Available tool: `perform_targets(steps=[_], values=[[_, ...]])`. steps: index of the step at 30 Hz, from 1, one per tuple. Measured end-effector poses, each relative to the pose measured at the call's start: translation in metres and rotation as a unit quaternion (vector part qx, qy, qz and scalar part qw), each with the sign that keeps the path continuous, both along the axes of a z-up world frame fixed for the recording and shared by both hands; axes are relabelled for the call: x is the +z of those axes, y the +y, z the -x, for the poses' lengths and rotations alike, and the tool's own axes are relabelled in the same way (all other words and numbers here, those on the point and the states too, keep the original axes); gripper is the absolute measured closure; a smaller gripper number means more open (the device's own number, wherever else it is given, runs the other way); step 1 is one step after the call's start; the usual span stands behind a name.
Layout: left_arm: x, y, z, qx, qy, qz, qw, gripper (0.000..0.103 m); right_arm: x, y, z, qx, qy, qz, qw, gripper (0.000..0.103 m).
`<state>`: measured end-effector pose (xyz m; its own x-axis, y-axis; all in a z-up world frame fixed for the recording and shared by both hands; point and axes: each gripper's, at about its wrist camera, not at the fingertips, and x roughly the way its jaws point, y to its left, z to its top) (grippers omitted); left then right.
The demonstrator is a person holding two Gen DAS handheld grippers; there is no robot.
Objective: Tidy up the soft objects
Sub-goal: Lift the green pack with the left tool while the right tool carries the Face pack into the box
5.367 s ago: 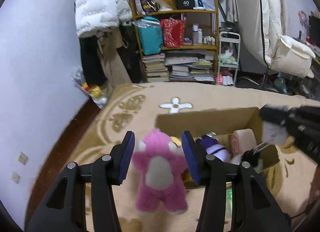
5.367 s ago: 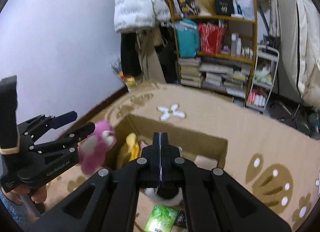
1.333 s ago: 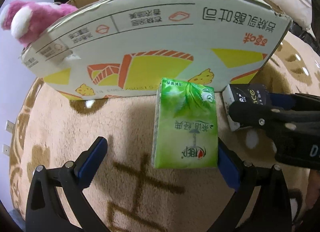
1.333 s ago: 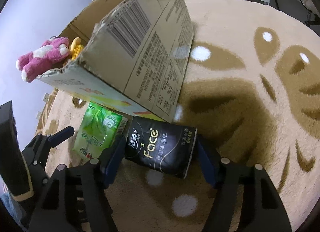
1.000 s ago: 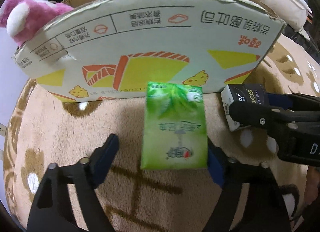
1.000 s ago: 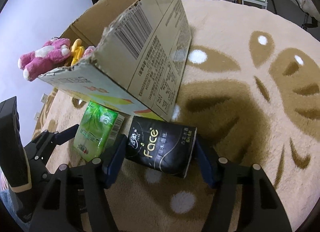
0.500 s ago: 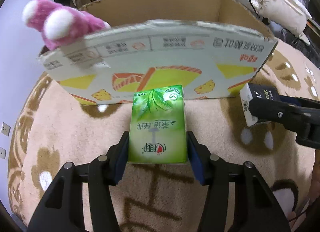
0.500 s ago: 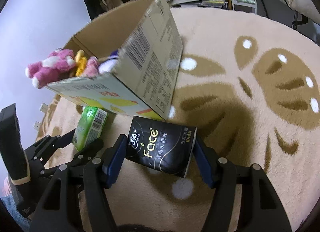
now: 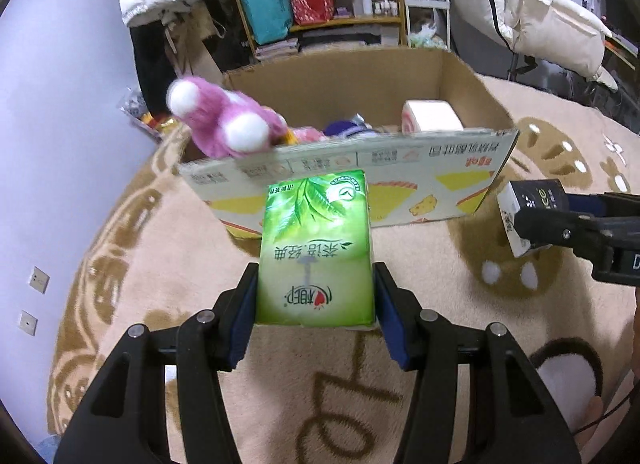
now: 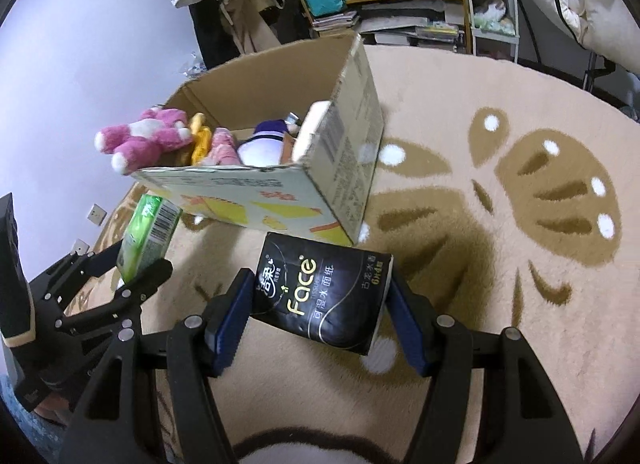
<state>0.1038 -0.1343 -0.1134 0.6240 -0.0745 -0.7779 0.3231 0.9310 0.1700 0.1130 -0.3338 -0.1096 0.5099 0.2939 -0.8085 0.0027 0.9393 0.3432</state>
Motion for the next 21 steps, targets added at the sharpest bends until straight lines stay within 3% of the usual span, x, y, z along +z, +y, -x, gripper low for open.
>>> perform_targets(steps=[10, 15, 21], values=[[0.066, 0.013, 0.022, 0.020, -0.078, 0.029, 0.9963, 0.050, 0.042, 0.010, 0.027, 0.000, -0.054, 0.013, 0.998, 0.034], [0.089, 0.016, 0.032, 0.034, -0.132, 0.016, 0.9905, 0.050, 0.066, 0.013, 0.033, -0.002, -0.088, 0.018, 0.996, 0.034], [0.107, 0.020, 0.027, 0.031, -0.141, 0.029, 0.9891, 0.050, 0.086, 0.012, 0.033, -0.008, -0.115, 0.024, 0.993, 0.034]])
